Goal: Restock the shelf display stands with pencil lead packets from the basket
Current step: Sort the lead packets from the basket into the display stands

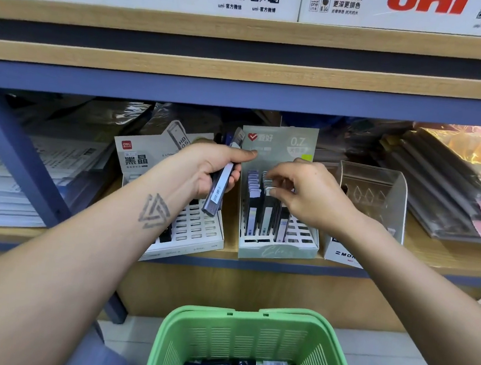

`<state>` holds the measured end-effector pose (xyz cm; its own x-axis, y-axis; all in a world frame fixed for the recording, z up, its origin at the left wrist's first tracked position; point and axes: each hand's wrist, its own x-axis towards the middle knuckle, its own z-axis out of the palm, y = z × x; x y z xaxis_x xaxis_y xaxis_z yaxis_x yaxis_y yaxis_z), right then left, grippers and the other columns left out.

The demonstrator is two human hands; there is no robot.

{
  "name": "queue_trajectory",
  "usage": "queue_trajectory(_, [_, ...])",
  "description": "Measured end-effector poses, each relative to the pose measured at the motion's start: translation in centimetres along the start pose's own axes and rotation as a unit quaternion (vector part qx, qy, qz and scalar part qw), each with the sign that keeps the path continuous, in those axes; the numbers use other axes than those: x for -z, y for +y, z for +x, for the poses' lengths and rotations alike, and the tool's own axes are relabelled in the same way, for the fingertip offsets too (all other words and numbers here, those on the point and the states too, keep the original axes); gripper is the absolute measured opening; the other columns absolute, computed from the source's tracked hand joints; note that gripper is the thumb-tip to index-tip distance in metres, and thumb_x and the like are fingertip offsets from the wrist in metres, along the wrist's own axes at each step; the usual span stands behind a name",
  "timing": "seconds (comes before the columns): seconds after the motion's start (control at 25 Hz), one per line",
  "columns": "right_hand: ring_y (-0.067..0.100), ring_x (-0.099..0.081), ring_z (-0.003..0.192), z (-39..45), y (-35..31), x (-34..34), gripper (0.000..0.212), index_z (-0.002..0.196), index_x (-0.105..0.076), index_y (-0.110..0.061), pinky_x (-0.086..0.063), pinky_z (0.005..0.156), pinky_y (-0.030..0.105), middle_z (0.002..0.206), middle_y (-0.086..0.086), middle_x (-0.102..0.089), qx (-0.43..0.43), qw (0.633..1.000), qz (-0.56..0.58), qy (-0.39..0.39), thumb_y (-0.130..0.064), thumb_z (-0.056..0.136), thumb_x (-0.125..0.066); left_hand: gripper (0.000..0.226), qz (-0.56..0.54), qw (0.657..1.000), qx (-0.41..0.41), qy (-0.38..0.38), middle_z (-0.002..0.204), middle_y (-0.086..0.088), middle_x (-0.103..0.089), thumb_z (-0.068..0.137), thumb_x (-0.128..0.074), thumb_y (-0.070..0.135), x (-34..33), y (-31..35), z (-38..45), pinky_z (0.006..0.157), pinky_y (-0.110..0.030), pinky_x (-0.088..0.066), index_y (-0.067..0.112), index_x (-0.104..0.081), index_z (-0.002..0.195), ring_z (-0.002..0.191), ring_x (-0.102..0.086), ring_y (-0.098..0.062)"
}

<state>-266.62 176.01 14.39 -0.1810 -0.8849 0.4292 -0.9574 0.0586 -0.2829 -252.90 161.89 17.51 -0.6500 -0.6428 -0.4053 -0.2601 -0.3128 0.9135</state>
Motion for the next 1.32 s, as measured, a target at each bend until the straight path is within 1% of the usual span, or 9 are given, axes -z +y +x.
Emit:
queue_trajectory(0.16, [0.019,-0.055,0.090,0.0,0.4,-0.4,0.004,0.088,-0.078,-0.020,-0.053,0.077,0.044,0.090,-0.006,-0.067,0.022,1.000,-0.022,-0.001,-0.019,0.087,-0.075,0.026,0.001,1.000,0.002,0.003,0.051,0.003,-0.052,0.086,-0.078,0.023,-0.2,-0.2,0.1,0.034,-0.015,-0.041,0.013,-0.056,0.076,0.036,-0.046,-0.005])
queue_trajectory(0.36, [0.018,-0.058,0.093,0.1,-0.3,0.0,0.012,0.098,-0.078,-0.022,-0.052,0.079,0.040,0.095,-0.005,-0.065,0.016,0.999,-0.040,-0.024,-0.027,0.092,-0.069,0.028,-0.015,1.000,-0.007,0.002,0.053,0.002,-0.050,0.086,-0.077,0.029,-0.6,-0.6,0.0,0.035,-0.015,-0.040,0.014,-0.055,0.078,0.037,-0.045,-0.005])
queue_trajectory(0.44, [0.014,-0.066,0.080,0.1,-1.9,0.5,0.013,0.095,-0.071,-0.019,-0.052,0.069,0.031,0.084,-0.004,-0.072,-0.057,0.991,0.117,-0.015,-0.032,0.092,-0.071,0.030,-0.047,0.999,-0.022,0.016,0.053,0.001,-0.051,0.085,-0.078,0.031,-0.9,-0.7,0.2,0.036,-0.016,-0.041,0.013,-0.055,0.078,0.036,-0.047,-0.007])
queue_trajectory(0.56, [0.020,-0.069,0.060,0.0,-4.5,0.6,0.038,0.102,-0.052,-0.005,-0.047,0.050,0.025,0.074,0.009,-0.076,-0.165,0.899,0.396,-0.089,-0.031,0.089,-0.076,0.034,-0.093,0.990,-0.075,0.074,0.055,-0.003,-0.053,0.086,-0.078,0.032,-1.6,-0.9,0.3,0.043,-0.023,-0.050,0.006,-0.056,0.086,0.039,-0.052,-0.012])
queue_trajectory(0.72, [0.018,-0.064,0.047,0.0,-5.8,-0.1,0.043,0.108,-0.047,-0.001,-0.045,0.042,0.022,0.061,0.013,-0.070,-0.208,0.865,0.449,-0.078,-0.005,0.082,-0.081,0.048,-0.111,0.983,-0.107,0.102,0.056,-0.008,-0.058,0.087,-0.075,0.043,-2.0,-0.8,0.4,0.044,-0.027,-0.050,0.000,-0.061,0.101,0.041,-0.055,-0.019])
queue_trajectory(0.88, [0.016,-0.061,0.048,0.2,-5.2,0.6,0.042,0.112,-0.053,0.000,-0.046,0.045,0.023,0.063,0.011,-0.068,-0.217,0.865,0.445,-0.080,0.000,0.080,-0.081,0.056,-0.149,0.981,-0.089,0.083,0.059,-0.009,-0.066,0.089,-0.064,0.059,-0.9,-0.6,1.2,0.049,-0.031,-0.054,0.005,-0.067,0.107,0.047,-0.064,-0.023])
queue_trajectory(1.04, [0.018,-0.063,0.054,0.2,-4.3,1.2,0.034,0.112,-0.062,-0.001,-0.053,0.056,0.026,0.065,0.008,-0.069,-0.205,0.863,0.454,-0.085,0.002,0.082,-0.078,0.037,-0.138,0.984,-0.074,0.087,0.060,-0.005,-0.069,0.094,-0.062,0.049,-0.2,-0.6,1.2,0.041,-0.020,-0.047,0.012,-0.065,0.094,0.044,-0.058,-0.015])
queue_trajectory(1.2, [0.023,-0.064,0.060,0.5,-2.8,2.1,0.028,0.106,-0.062,0.001,-0.053,0.053,0.024,0.071,0.016,-0.070,-0.240,0.840,0.483,-0.060,0.002,0.083,-0.077,0.052,-0.079,0.993,-0.088,0.024,0.089,-0.009,-0.071,0.080,-0.082,0.033,-0.5,-0.5,0.8,0.033,-0.017,-0.029,0.004,-0.063,0.119,0.037,-0.040,-0.006])
queue_trajectory(1.32, [0.025,-0.066,0.064,0.6,-2.1,2.5,0.031,0.109,-0.063,0.003,-0.055,0.056,0.026,0.077,0.021,-0.070,-0.241,0.843,0.475,-0.073,-0.003,0.083,-0.079,0.045,-0.051,0.990,-0.131,0.011,0.074,-0.004,-0.061,0.073,-0.085,0.006,-1.2,-0.5,0.5,0.035,-0.017,-0.028,0.006,-0.057,0.108,0.037,-0.039,-0.005])
